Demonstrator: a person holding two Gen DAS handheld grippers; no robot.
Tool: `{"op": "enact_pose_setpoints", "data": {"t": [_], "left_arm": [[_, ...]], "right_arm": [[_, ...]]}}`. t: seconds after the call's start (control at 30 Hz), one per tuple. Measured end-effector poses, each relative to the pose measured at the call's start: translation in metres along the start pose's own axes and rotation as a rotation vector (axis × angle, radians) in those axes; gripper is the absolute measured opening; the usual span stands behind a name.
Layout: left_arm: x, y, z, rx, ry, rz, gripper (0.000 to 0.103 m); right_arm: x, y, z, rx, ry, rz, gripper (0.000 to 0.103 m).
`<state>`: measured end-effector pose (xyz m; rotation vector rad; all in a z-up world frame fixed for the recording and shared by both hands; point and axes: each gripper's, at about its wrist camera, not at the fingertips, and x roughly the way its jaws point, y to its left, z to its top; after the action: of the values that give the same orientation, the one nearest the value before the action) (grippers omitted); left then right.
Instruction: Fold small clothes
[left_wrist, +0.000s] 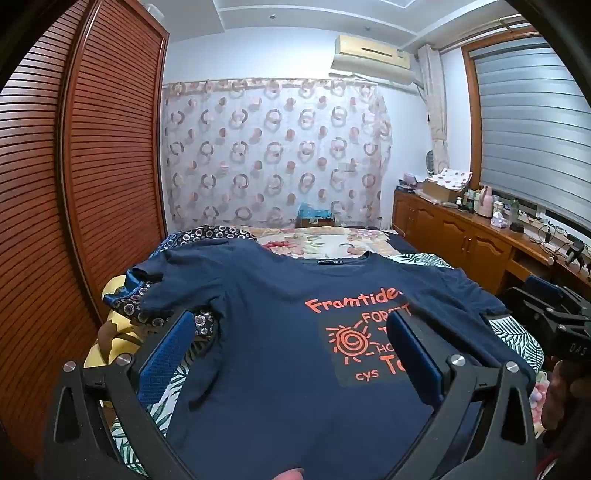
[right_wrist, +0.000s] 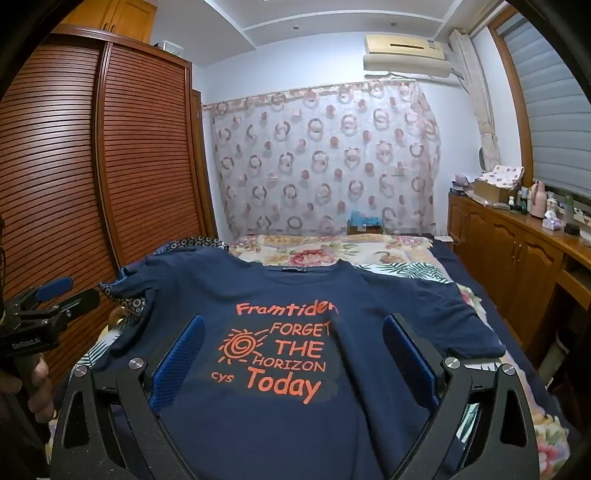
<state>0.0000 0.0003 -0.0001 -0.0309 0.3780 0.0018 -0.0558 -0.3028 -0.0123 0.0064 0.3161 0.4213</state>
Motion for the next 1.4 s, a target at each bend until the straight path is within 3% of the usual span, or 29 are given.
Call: {"op": "enact_pose_setpoints", "data": {"t": [1.4], "left_arm": [[-0.0048,0.0030,0.0037,0.007,-0.016,-0.002,0.103]], "right_arm": [[0.0005,0.0030,0.0007,-0.010,0.005,-0.002,0.097]]}}
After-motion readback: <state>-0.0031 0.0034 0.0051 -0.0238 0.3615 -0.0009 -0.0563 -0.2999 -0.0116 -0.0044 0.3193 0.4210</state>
